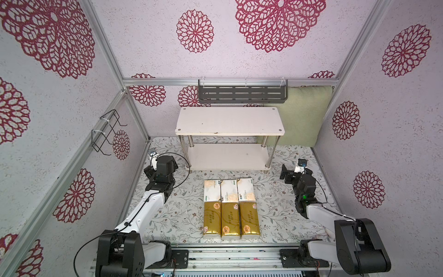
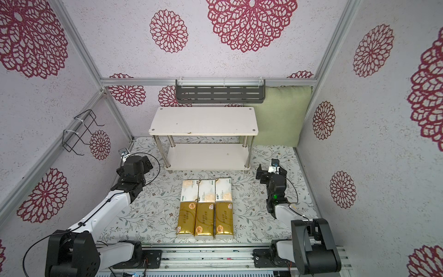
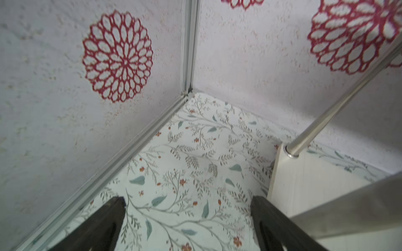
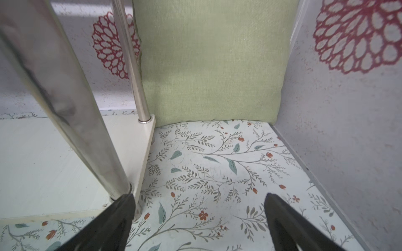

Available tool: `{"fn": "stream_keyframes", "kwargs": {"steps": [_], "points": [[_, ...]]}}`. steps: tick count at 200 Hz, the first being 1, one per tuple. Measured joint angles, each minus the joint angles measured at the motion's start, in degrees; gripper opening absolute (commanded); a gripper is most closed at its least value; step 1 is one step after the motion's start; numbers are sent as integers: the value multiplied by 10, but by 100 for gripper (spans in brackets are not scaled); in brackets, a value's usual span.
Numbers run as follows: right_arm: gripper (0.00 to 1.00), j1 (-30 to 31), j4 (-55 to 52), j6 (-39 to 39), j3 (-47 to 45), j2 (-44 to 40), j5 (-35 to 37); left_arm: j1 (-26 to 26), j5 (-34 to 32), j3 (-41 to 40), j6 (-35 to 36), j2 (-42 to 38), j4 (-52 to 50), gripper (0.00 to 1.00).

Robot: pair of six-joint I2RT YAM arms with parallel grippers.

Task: Place the tissue boxes on the shelf by color
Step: Adjust the box of tissues at the center of the board.

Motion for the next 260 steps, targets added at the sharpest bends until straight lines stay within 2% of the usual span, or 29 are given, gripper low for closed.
{"fn": "stream_keyframes", "kwargs": {"steps": [29, 54, 92, 126, 165, 260], "points": [[99, 15, -122, 30, 58, 0, -6, -34, -21, 20, -26, -2, -89, 97], [99, 54, -235, 60, 103, -1, -5, -66, -31, 29, -47, -21, -147, 97], [99, 103, -383, 122, 153, -1, -12, -72, -19, 41, -90, -33, -222, 97], [99, 131, -481, 174, 158, -10, -26, -94, -19, 39, -129, -32, -274, 97], [99, 173, -559, 222, 155, -37, -43, -121, -19, 27, -163, -16, -299, 97], [99, 278, -677, 304, 162, -104, -85, -122, -15, 23, -195, 2, -327, 97]]}}
